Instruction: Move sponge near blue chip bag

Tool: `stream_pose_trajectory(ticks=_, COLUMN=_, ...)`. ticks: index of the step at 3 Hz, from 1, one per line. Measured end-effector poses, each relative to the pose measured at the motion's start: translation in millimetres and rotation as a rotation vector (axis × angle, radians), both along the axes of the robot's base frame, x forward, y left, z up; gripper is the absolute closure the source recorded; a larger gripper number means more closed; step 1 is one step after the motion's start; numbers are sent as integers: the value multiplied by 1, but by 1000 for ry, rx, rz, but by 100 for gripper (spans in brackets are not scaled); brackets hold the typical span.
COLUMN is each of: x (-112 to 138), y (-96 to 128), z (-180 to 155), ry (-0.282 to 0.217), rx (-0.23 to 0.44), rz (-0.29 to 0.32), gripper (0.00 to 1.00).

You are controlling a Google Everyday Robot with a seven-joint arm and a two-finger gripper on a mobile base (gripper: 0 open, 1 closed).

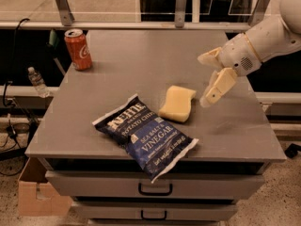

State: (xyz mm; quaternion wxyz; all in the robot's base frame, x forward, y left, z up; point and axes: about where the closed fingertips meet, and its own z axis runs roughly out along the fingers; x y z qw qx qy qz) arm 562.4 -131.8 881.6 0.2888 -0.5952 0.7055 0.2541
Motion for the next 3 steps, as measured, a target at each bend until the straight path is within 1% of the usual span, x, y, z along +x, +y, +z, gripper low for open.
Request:
stream_pose_trajectory(ticks=1, x=6, y=-40, z=52, ry=-119, rx=28, rz=-70, gripper=0)
stream_pose_trajectory(ticks=2, x=2, y=-80, z=120, ry=-286, rx=45, rz=-127, gripper=0)
stream_pose_trajectory(ticks=3, x=2, y=-80, z=120, ry=-286, rx=45, rz=-127, gripper=0)
